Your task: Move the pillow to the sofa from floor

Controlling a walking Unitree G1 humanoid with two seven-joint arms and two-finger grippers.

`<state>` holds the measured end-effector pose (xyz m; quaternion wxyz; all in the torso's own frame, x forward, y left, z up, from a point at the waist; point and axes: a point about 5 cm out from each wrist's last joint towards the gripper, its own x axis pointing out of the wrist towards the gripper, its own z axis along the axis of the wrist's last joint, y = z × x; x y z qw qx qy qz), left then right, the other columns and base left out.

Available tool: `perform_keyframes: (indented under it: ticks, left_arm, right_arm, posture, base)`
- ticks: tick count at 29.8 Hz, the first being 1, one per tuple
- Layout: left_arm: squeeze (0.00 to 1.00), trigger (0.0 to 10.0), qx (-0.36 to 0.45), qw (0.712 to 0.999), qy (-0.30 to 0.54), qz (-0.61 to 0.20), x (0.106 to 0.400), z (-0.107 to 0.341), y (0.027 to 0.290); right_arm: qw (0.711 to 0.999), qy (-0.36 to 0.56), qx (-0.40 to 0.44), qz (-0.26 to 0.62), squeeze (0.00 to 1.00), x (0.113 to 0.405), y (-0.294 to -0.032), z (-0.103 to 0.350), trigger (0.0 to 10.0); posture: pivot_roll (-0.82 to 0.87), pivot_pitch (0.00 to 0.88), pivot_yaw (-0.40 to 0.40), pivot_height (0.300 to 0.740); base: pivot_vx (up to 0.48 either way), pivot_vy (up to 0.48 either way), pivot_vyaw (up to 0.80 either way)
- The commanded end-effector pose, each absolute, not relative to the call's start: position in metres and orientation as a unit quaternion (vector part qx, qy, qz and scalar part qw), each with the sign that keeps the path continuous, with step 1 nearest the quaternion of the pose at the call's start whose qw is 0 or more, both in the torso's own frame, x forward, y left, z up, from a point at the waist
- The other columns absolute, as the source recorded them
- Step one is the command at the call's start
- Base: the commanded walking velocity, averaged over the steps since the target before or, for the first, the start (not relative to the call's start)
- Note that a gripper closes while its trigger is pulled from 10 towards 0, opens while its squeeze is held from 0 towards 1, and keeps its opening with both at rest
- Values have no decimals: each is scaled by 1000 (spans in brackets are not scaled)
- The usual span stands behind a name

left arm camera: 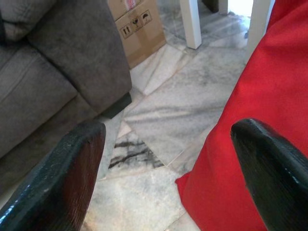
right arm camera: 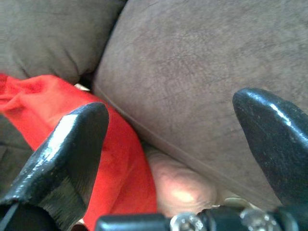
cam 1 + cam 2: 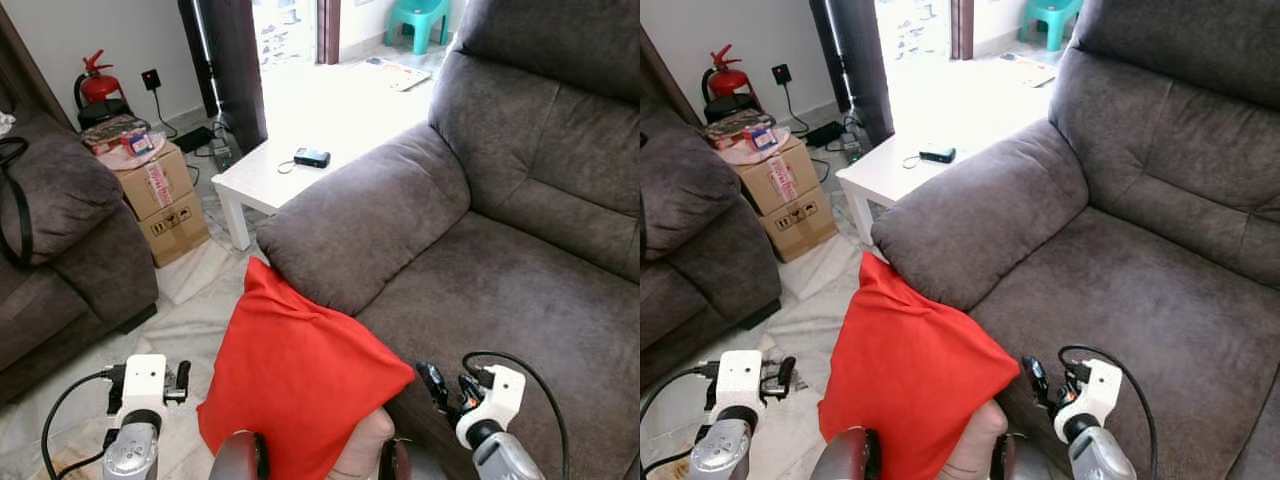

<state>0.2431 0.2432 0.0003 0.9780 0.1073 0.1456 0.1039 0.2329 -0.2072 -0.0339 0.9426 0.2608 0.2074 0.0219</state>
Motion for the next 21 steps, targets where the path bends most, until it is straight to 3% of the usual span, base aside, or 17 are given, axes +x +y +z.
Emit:
perform_keyframes:
  ticks: [1, 10, 19, 20, 21]
  left_arm:
    - [0, 10000, 107, 978, 145, 109, 243, 1, 248]
    - [0, 10000, 106, 979, 138, 104, 246, 2, 246]
    - [0, 10000, 111, 981, 121, 106, 258, 13, 251]
    - [0, 10000, 112, 981, 120, 104, 259, 14, 251]
    - [0, 10000, 112, 981, 120, 104, 259, 14, 251]
  right_arm:
    - [938, 206, 276, 28, 1000, 232, -205, -35, 10000]
    - [933, 169, 312, 56, 1000, 243, -195, -27, 10000]
    - [927, 188, 309, 101, 1000, 248, -176, -27, 10000]
    - [931, 196, 295, 91, 200, 249, -177, -27, 10000]
    - [931, 196, 295, 91, 200, 249, -177, -27, 10000]
  posture:
    - [51, 88, 27, 616]
    - [55, 101, 25, 616]
    - [88, 99, 37, 616]
    - [87, 92, 41, 616]
    - [87, 92, 41, 616]
  base:
    - [0, 0, 0]
    - [0, 0, 0]
    - [0, 0, 0]
    - [0, 0, 0]
    - [0, 0, 0]
